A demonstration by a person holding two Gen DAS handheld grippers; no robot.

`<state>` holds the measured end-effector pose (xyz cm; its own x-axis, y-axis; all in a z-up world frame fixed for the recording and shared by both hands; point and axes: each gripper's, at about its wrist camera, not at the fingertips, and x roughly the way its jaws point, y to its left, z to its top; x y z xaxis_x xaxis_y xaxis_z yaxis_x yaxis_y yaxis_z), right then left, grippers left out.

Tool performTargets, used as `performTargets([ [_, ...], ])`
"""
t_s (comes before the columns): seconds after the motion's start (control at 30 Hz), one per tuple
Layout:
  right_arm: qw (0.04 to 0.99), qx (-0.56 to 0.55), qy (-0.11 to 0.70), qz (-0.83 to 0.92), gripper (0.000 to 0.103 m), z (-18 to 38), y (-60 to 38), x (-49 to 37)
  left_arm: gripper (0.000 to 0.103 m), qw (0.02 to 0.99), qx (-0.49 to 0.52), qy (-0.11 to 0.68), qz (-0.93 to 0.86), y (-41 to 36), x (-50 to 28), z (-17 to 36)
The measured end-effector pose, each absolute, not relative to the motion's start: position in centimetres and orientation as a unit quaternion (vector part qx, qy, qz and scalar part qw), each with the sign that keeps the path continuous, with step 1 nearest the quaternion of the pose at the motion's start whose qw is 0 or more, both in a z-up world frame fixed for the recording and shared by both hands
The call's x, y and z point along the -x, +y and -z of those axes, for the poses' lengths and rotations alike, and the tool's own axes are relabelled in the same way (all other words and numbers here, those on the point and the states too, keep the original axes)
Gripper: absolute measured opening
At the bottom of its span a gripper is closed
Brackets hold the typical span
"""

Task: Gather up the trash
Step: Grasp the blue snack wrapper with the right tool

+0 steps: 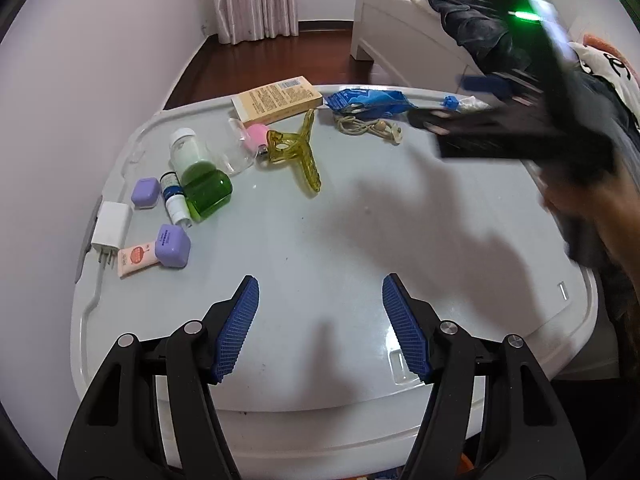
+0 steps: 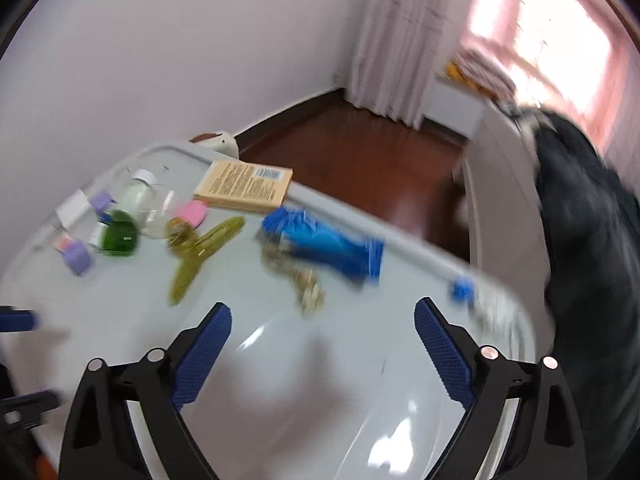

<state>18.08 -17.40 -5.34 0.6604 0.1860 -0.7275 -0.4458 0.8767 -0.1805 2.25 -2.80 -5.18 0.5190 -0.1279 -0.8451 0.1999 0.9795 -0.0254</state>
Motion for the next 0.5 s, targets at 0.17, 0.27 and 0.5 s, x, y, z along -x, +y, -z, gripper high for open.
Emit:
performTargets([
  [0.17, 0.87, 0.241, 0.386, -0.188, 0.077, 6.9, -14.8, -23.4, 0.063, 0.875, -0.04, 0.473, 0.092, -2.2, -2.3, 4.9],
  [0.27, 0.844, 0.267, 0.413, -0.212, 0.076, 8.3, -13.8, -25.4, 0.063, 0.868, -0.036, 0.485, 0.096, -2.0, -2.3, 5.2],
  [0.5, 0.808, 0.237, 0.489, -0.225, 0.068, 9.9, -13.5, -28.7, 0.063, 0.862, -0.026, 0.495, 0.107, -1.7, -2.3, 5.6],
])
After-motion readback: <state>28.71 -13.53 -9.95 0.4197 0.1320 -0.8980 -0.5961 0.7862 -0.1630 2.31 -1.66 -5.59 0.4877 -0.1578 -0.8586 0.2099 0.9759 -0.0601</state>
